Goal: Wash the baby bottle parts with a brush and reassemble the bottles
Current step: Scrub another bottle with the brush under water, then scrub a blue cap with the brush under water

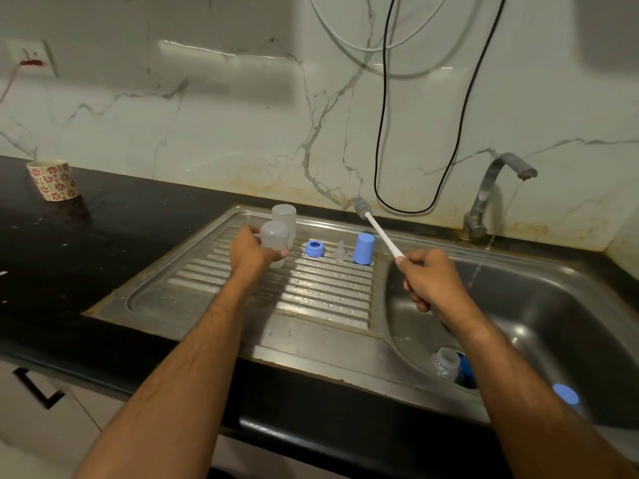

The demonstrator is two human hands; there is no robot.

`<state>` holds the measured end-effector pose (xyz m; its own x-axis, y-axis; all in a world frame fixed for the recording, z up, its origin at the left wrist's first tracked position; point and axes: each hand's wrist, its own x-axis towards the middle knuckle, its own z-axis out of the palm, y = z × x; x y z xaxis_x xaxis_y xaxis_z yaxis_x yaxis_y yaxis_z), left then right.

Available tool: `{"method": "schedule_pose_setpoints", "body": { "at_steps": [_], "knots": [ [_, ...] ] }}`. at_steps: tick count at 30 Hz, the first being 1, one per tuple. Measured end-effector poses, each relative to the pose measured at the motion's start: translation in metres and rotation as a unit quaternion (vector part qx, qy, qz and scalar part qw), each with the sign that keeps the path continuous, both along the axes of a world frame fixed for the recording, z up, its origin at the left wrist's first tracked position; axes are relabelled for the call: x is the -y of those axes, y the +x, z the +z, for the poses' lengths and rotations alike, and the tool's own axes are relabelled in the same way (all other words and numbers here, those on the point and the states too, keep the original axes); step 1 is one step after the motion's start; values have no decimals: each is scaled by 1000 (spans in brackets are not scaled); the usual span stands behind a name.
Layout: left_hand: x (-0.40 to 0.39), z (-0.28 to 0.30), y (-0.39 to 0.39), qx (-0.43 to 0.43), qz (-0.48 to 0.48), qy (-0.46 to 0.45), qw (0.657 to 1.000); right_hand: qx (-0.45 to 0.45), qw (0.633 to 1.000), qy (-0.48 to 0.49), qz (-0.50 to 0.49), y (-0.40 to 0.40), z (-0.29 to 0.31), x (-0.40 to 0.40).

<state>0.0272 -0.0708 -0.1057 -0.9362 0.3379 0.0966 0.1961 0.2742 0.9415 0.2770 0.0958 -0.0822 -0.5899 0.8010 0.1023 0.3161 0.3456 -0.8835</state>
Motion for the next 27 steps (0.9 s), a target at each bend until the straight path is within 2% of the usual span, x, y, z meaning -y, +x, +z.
{"method": "schedule_pose_setpoints", "body": {
  "at_steps": [8,15,21,27],
  "knots": [
    [6,14,9,-15,26,16,999,-10,1000,1,-19,17,6,1],
    [2,43,26,-70,67,19,995,-21,999,4,-31,46,14,-4],
    [-32,54,65,-93,32,25,995,-20,998,17,-54,89,17,-16],
    [-92,38,114,-103,-39,12,994,3,995,35,-96,144,12,-41]
  ]
}}
